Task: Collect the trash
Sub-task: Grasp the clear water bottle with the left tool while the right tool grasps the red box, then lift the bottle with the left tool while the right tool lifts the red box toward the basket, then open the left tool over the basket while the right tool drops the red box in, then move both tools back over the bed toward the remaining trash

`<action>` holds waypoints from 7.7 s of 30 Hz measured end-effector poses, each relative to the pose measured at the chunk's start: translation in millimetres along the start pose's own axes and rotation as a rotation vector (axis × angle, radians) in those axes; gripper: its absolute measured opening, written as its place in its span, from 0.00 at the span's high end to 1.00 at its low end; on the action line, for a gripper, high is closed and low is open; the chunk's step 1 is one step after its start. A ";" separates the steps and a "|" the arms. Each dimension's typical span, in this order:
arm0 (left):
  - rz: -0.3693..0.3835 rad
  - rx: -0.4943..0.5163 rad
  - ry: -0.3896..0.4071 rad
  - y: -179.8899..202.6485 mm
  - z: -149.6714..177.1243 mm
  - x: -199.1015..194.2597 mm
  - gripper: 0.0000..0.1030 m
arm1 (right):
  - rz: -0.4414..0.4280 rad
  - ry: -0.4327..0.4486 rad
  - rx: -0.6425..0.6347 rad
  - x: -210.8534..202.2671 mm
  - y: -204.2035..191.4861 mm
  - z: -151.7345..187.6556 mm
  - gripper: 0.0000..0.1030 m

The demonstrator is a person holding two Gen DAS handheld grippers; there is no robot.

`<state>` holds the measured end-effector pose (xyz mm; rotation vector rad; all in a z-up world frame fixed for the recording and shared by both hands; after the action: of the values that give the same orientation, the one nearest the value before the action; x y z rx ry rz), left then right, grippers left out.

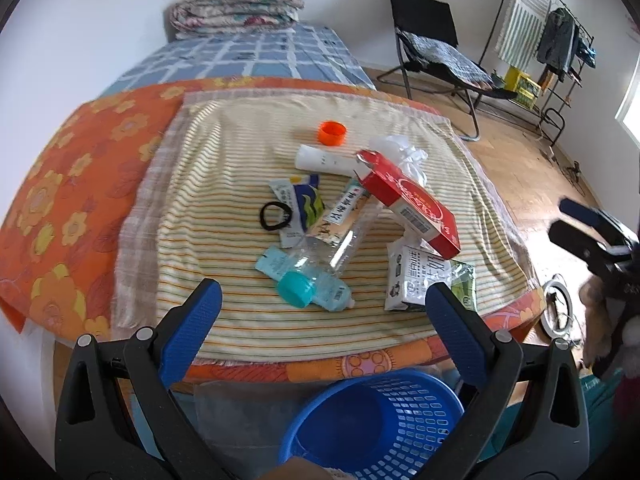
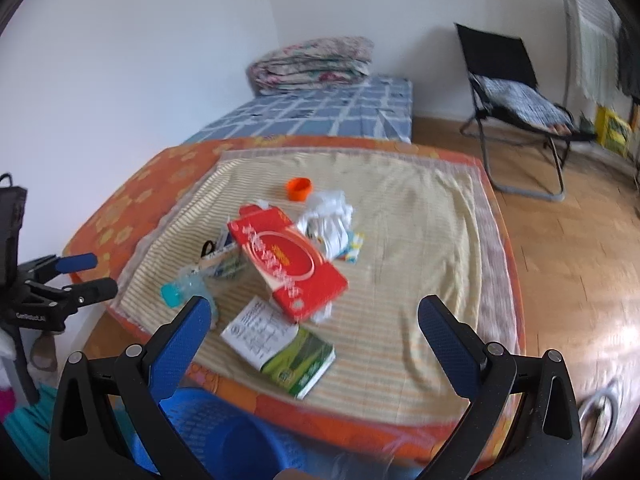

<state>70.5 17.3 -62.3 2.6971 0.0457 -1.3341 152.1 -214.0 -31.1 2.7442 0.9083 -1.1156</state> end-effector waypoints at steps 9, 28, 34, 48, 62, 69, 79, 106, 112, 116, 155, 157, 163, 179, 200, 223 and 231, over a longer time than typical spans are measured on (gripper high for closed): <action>0.058 0.030 -0.094 8.8 -18.4 46.3 0.07 | -0.167 -0.136 -0.010 65.5 6.7 -19.4 0.00; 0.152 0.015 -0.268 -4.0 -47.5 136.6 0.37 | -0.179 -0.217 -0.154 128.8 0.8 -22.1 0.00; 0.184 0.024 -0.307 0.7 -49.6 152.7 0.38 | -0.236 -0.234 -0.156 139.3 7.5 -20.1 0.00; 0.207 0.068 -0.287 8.8 -55.0 167.3 0.41 | -0.351 -0.272 -0.078 154.7 9.1 -19.5 0.00; 0.203 0.033 -0.285 -3.6 -58.0 165.1 0.41 | -0.295 -0.317 -0.184 164.1 -8.4 -5.6 0.01; 0.206 0.018 -0.301 -1.5 -58.2 172.7 0.38 | -0.316 -0.317 -0.142 163.7 -3.8 -6.0 0.21; 0.172 0.042 -0.264 10.2 -58.0 174.5 0.40 | -0.329 -0.246 -0.077 143.2 6.5 -20.1 0.26; 0.200 0.050 -0.039 -23.1 -39.4 23.0 0.42 | -0.334 -0.025 -0.085 22.5 -10.5 -29.3 0.26; 0.198 0.062 -0.046 -26.8 -1.8 -0.4 0.42 | -0.326 0.000 -0.155 -9.7 -37.4 -4.0 0.26; 0.206 0.065 -0.058 -27.6 27.9 -11.8 0.42 | -0.336 0.022 -0.157 -28.4 -53.3 18.0 0.26; 0.176 0.289 -0.497 25.3 210.2 47.8 0.41 | -0.338 -0.474 -0.066 58.7 -99.6 214.7 0.24; 0.174 0.283 -0.498 23.0 210.7 49.4 0.41 | -0.326 -0.490 -0.065 62.2 -99.0 217.4 0.23; 0.170 0.256 -0.502 18.3 207.2 52.2 0.40 | -0.296 -0.527 -0.087 69.4 -103.9 218.2 0.23; 0.166 0.243 -0.486 13.3 201.6 50.5 0.40 | -0.272 -0.526 -0.075 71.6 -106.5 215.5 0.23; 0.168 0.165 -0.352 10.8 139.6 29.8 0.40 | -0.249 -0.342 -0.105 31.1 -93.6 159.5 0.23; 0.082 -0.076 -0.206 -18.9 11.3 53.7 0.31 | -0.180 -0.199 -0.207 25.0 -63.6 62.3 0.23; 0.084 -0.204 -0.253 -30.8 -9.2 85.7 0.31 | -0.193 -0.226 -0.203 48.0 -37.8 38.7 0.23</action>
<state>127.3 46.4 -127.9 2.3215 0.0402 -1.5408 135.0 -168.2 -84.4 2.3536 1.1971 -1.2531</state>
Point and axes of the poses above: each gripper's, at about its wrist camera, not at the fingertips, and x roughly the way its jaws point, y to its right, z to its underside, the point moved 3 cm from there along x, roughly the way its jaws point, and after that the axes turned 3 degrees about -z, right-handed, at the moved point
